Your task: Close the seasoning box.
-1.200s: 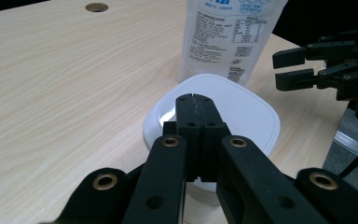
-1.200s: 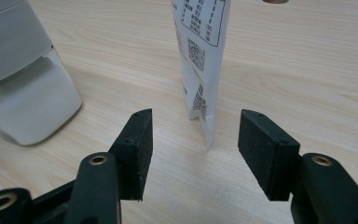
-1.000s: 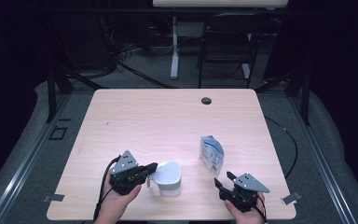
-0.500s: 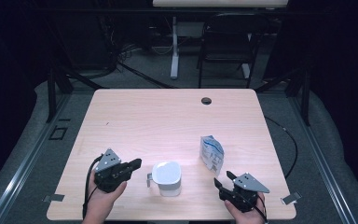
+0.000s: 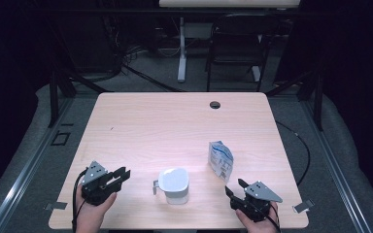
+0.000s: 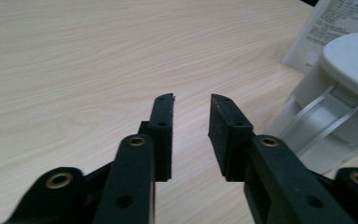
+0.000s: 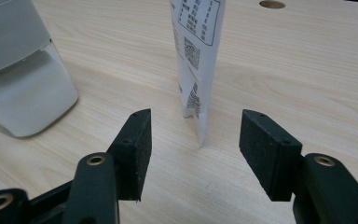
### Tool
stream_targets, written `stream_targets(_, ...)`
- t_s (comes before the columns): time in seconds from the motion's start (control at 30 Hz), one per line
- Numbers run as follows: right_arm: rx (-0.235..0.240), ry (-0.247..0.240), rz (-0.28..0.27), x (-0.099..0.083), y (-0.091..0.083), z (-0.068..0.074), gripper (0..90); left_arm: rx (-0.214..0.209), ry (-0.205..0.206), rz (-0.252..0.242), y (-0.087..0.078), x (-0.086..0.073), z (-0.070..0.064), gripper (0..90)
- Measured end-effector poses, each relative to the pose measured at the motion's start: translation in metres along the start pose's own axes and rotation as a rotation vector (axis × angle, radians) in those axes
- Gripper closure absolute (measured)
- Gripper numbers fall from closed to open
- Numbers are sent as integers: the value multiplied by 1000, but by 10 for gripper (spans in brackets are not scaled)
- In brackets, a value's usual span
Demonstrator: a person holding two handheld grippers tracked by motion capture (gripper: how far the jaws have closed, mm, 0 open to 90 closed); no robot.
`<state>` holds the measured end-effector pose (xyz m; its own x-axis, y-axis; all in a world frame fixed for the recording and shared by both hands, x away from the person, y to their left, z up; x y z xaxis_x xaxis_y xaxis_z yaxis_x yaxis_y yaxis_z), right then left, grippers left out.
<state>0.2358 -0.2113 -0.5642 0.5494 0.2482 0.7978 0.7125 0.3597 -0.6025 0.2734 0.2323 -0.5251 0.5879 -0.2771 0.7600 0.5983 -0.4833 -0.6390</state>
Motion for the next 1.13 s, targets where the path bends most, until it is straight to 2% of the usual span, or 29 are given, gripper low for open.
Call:
stream_targets(0.23, -9, -3, 1, -1, -1, -2, 437, 52, -13, 5, 6, -17, 10, 530)
stream_targets(0.37, -12, -4, 5, -3, -1, -2, 435, 65, -38, -4, 7, -27, 16, 486)
stream_targets(0.57, -16, -1, 5, -5, 0, -3, 433, 83, -98, -6, 7, -46, 29, 472)
stream_targets(0.7, -20, 7, 13, -7, -1, -5, 433, 101, -119, -3, 7, -57, 34, 465)
stream_targets(0.77, -20, 12, 12, -8, -1, -5, 433, 95, -121, 18, 7, -59, 36, 459)
stream_targets(0.8, -22, 13, 11, -9, -1, -5, 433, 103, -124, 4, 8, -60, 37, 457)
stream_targets(1.13, -32, 37, -2, -12, -3, -4, 428, 94, -134, -1, 4, -62, 39, 431)
Point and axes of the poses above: each handheld gripper's, and its own axes: y roughly forward along the jaws, x roughly out of its top, z roughly to its left, the point moved 1 cm from there along y, roughly forward along the jaws, and after that the axes turned 9 degrees about z, right-handed, at the moved point
